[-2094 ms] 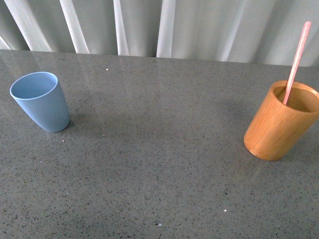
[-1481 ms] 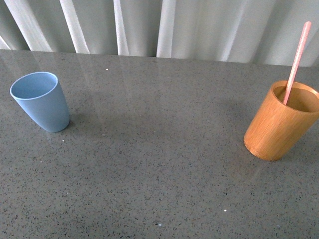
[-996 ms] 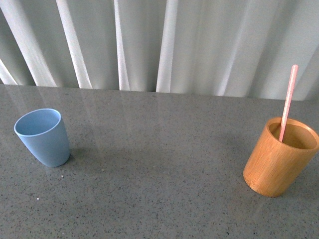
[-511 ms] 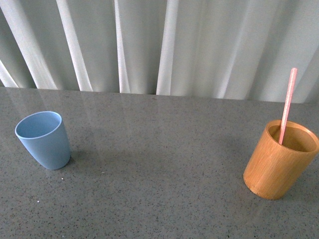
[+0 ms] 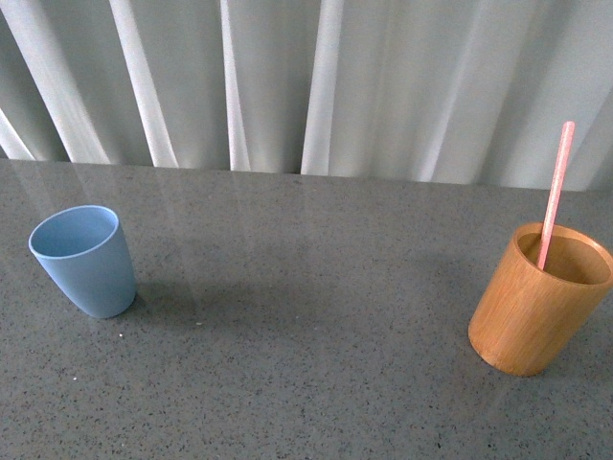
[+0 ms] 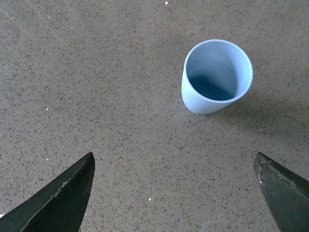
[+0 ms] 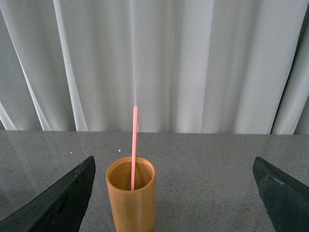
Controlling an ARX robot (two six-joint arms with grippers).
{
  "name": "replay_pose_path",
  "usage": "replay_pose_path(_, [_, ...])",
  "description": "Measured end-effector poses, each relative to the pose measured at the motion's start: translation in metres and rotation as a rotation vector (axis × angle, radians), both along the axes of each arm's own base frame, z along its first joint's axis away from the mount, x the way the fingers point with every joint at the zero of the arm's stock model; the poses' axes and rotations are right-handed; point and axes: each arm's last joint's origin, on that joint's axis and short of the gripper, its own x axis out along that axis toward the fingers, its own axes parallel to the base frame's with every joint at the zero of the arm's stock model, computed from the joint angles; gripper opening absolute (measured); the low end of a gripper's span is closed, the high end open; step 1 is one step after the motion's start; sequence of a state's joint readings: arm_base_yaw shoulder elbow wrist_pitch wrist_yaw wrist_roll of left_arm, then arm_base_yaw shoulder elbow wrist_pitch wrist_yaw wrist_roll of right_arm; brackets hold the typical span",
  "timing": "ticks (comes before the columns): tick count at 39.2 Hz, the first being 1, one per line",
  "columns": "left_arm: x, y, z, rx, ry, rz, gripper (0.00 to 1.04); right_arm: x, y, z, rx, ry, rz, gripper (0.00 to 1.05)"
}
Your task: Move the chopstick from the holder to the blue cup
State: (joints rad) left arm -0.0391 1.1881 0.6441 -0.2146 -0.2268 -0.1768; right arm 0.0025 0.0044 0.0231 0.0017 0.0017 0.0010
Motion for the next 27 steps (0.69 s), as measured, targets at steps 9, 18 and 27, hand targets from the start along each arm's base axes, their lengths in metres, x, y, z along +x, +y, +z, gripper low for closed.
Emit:
replay_pose_path(9, [0.043, -0.004, -0.013, 0.000, 0.097, -0.015, 0.98, 0.000, 0.000, 0.000, 0.000, 0.000, 0.000, 0.95])
replay_pose_path(18, [0.068, -0.005, -0.031, 0.010, 0.163, -0.015, 0.98, 0.000, 0.000, 0.000, 0.000, 0.000, 0.000, 0.95])
replay_pose_path(27, [0.091, -0.003, -0.036, 0.017, 0.168, -0.005, 0.98, 0.000, 0.000, 0.000, 0.000, 0.000, 0.000, 0.95])
